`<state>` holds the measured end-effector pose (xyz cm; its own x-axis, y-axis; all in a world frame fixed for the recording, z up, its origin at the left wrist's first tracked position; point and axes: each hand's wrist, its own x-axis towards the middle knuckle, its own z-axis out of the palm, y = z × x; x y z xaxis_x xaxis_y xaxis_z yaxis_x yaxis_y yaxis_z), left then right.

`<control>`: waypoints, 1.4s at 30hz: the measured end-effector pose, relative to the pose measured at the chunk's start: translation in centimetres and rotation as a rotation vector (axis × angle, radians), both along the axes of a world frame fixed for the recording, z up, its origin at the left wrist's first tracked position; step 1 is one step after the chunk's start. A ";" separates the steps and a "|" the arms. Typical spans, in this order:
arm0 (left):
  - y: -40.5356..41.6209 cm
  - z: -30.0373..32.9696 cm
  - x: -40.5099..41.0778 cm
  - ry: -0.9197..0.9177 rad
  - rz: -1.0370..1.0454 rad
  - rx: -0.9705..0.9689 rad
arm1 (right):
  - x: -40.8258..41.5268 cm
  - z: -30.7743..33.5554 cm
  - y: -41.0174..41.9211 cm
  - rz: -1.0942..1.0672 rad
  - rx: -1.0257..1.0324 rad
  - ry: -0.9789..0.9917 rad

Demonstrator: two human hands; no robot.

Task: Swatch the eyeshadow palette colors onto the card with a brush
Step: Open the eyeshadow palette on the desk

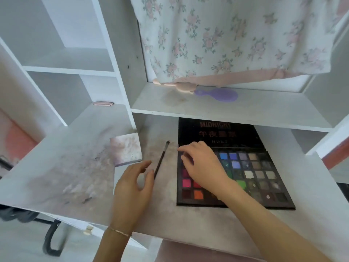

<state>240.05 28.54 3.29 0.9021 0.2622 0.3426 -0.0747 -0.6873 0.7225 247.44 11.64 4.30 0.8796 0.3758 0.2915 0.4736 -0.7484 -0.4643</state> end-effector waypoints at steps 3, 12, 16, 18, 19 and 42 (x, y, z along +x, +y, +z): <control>2.7 0.0 0.3 -0.032 0.135 -0.026 | 2.0 -0.2 2.7 0.229 -0.138 0.075; 7.3 -0.9 2.1 0.163 0.289 -0.057 | 5.3 0.7 5.2 0.546 -0.475 -0.009; 7.4 -0.9 2.9 0.177 0.310 -0.047 | 5.2 0.6 5.2 0.625 -0.545 -0.177; 7.4 -0.9 3.2 0.177 0.321 -0.069 | 5.0 0.6 5.0 0.636 -0.549 -0.216; 7.4 -1.0 3.3 0.176 0.325 -0.081 | 4.8 0.7 4.9 0.627 -0.548 -0.229; -0.7 -1.7 4.2 0.089 0.075 -0.115 | -3.3 0.3 -6.0 -0.151 0.695 0.074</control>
